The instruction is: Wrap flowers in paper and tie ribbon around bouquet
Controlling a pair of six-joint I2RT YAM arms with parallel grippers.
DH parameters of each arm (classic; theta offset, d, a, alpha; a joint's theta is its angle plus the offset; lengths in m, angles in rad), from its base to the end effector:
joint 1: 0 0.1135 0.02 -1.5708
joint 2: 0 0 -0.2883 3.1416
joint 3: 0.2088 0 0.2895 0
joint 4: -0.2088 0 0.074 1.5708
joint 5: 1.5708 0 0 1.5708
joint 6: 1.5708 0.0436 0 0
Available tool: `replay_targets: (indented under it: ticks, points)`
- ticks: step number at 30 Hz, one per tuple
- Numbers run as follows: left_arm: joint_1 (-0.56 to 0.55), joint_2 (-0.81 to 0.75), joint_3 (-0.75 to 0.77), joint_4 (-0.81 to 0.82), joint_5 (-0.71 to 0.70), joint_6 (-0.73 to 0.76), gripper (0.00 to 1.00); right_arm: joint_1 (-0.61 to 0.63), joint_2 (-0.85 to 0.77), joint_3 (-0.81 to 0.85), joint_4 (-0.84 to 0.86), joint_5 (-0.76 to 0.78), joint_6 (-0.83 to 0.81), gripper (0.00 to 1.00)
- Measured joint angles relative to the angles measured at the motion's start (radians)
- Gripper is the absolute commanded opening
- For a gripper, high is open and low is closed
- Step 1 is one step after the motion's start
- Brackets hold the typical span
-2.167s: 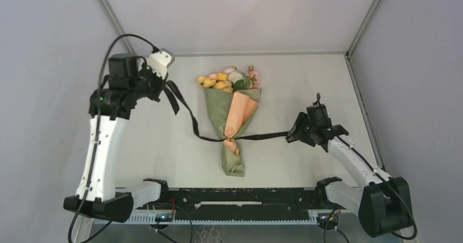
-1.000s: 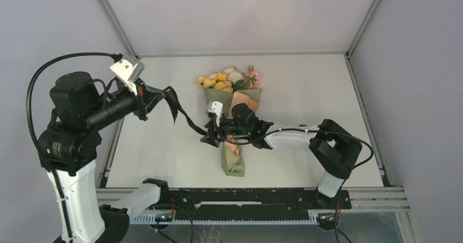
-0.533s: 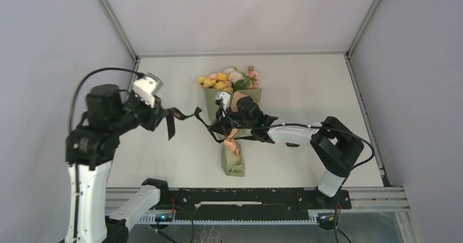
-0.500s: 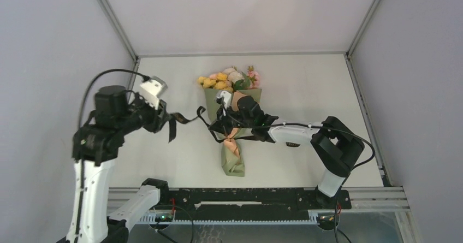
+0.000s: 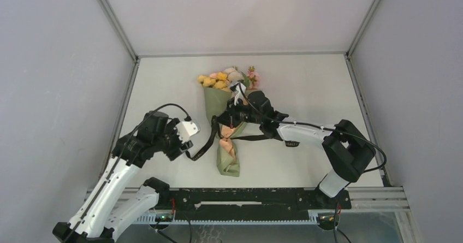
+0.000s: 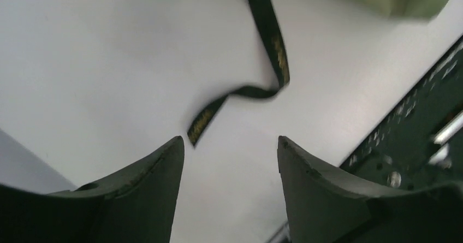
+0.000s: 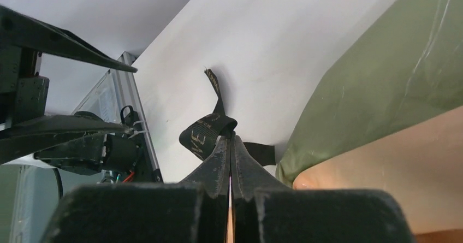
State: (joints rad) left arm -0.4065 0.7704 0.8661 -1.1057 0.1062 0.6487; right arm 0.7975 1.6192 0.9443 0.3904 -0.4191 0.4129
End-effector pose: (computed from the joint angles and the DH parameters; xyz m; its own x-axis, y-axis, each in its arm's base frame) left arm 0.1375 -0.0642 0.3017 -0.3510 0.8051 -0.4781 0.8245 0.5077 0.2498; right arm 0.2680 0.2999 0.2394 -0.5514 -0.0401 -0.8333 -0.7700 0.4090 0.4898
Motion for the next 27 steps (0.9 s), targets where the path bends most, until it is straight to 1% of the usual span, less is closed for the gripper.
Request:
replay_targets:
  ticks: [1, 4, 6, 7, 8, 11, 12, 13, 14, 19, 20, 23, 26, 27]
  points:
    - [-0.012, -0.005, -0.01, 0.068, 0.031, -0.025, 0.7, 0.0, 0.0, -0.006, 0.001, 0.002, 0.011, 0.0]
    - [-0.024, 0.024, -0.078, 0.336, 0.12, -0.182, 0.71, 0.0, -0.004, -0.021, 0.001, 0.019, 0.043, 0.0]
    - [-0.026, 0.07, -0.158, 0.557, 0.161, -0.316, 0.71, 0.0, -0.015, -0.033, 0.001, 0.031, 0.067, 0.0]
    - [-0.026, 0.089, -0.195, 0.634, 0.174, -0.36, 0.7, 0.0, -0.025, -0.04, 0.002, 0.041, 0.079, 0.0]
    - [-0.029, 0.122, -0.255, 0.748, 0.198, -0.416, 0.69, 0.0, -0.028, -0.046, 0.002, 0.047, 0.091, 0.0]
    - [-0.044, 0.172, -0.375, 0.944, 0.248, -0.515, 0.61, 0.0, -0.057, -0.058, 0.003, 0.073, 0.118, 0.0]
    - [-0.051, 0.204, -0.422, 1.071, 0.277, -0.575, 0.58, 0.001, -0.061, -0.061, 0.003, 0.08, 0.123, 0.0]
    - [-0.054, 0.206, -0.423, 1.077, 0.278, -0.578, 0.55, 0.001, -0.065, -0.062, 0.002, 0.088, 0.128, 0.0]
    - [-0.06, 0.222, -0.443, 1.149, 0.3, -0.612, 0.53, 0.001, -0.067, -0.063, 0.002, 0.095, 0.13, 0.0]
    - [-0.102, 0.273, -0.496, 1.434, 0.335, -0.704, 0.52, 0.003, -0.069, -0.066, 0.0, 0.113, 0.14, 0.0]
    - [-0.106, 0.282, -0.504, 1.481, 0.335, -0.723, 0.47, 0.003, -0.069, -0.066, 0.0, 0.115, 0.14, 0.0]
    - [-0.113, 0.307, -0.518, 1.588, 0.341, -0.764, 0.3, 0.003, -0.069, -0.066, -0.001, 0.121, 0.141, 0.0]
    - [-0.124, 0.333, -0.524, 1.664, 0.335, -0.79, 0.03, 0.003, -0.071, -0.066, -0.001, 0.123, 0.143, 0.0]
    - [-0.128, 0.343, -0.526, 1.685, 0.331, -0.798, 0.0, 0.003, -0.072, -0.066, -0.001, 0.124, 0.143, 0.0]
